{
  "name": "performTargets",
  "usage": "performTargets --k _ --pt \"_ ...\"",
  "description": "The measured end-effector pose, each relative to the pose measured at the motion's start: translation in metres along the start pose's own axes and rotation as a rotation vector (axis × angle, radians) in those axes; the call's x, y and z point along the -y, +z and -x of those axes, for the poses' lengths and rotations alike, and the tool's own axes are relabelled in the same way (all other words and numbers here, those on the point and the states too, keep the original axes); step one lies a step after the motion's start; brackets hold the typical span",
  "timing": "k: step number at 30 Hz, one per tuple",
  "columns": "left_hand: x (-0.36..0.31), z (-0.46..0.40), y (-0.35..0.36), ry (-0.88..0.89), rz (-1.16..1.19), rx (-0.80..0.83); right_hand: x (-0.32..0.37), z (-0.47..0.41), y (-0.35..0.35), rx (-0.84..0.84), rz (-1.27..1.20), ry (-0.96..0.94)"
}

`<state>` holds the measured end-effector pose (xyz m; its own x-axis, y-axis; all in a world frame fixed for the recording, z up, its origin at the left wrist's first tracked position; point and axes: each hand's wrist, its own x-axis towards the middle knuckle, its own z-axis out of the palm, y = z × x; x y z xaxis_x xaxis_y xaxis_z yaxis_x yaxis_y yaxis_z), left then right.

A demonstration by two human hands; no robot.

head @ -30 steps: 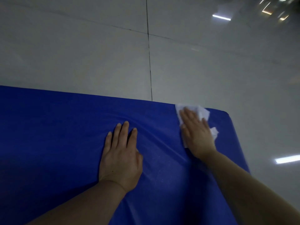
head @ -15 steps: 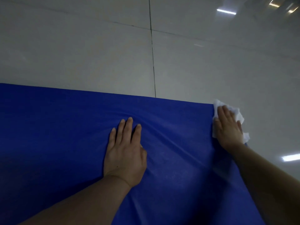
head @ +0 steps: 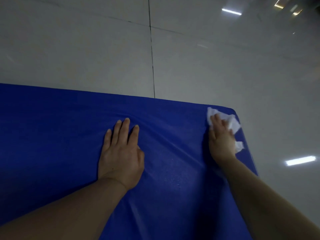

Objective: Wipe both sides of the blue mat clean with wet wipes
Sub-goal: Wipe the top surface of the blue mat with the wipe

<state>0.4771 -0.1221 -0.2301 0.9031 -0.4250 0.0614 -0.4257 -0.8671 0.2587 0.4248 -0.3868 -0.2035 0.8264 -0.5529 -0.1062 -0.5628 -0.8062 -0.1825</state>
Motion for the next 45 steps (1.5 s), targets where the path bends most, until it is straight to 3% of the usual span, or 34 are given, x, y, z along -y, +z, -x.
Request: performTargets --k 3,5,7,10,12,13,16,18,20,24,28,45 --pt "-0.001 -0.001 -0.001 -0.009 0.006 0.016 0.038 0.047 0.011 0.101 -0.163 -0.371" --pt "-0.001 -0.001 -0.003 -0.014 0.006 0.025 0.040 0.072 0.014 0.194 -0.110 -0.510" --pt "-0.003 -0.001 -0.003 -0.010 0.011 0.026 0.010 0.065 0.012 0.121 -0.026 -0.405" --pt "-0.002 -0.001 -0.001 -0.014 0.028 0.031 -0.035 0.039 -0.003 0.112 0.025 0.007" --pt "-0.001 -0.001 0.000 -0.016 0.035 0.032 -0.029 0.037 -0.004 0.099 0.063 0.094" --pt "-0.001 0.000 0.000 -0.016 0.039 0.034 -0.015 0.043 -0.003 0.117 0.070 0.060" --pt "-0.002 -0.001 -0.004 -0.022 0.049 0.054 0.035 0.086 0.011 0.202 0.021 -0.327" --pt "-0.002 -0.002 -0.005 -0.028 0.065 0.069 0.041 0.104 0.015 0.241 0.000 -0.460" --pt "-0.002 -0.002 -0.005 -0.024 0.068 0.060 0.020 0.087 0.012 0.187 0.040 -0.358" --pt "-0.001 -0.002 -0.005 -0.010 0.073 0.062 -0.017 0.058 0.002 0.176 0.130 0.081" --pt "-0.002 -0.002 -0.009 -0.020 0.105 0.061 0.018 0.096 0.016 0.166 0.092 -0.122" --pt "-0.050 0.070 0.001 0.121 -0.015 0.065 0.015 0.094 0.023 0.052 0.043 -0.137"
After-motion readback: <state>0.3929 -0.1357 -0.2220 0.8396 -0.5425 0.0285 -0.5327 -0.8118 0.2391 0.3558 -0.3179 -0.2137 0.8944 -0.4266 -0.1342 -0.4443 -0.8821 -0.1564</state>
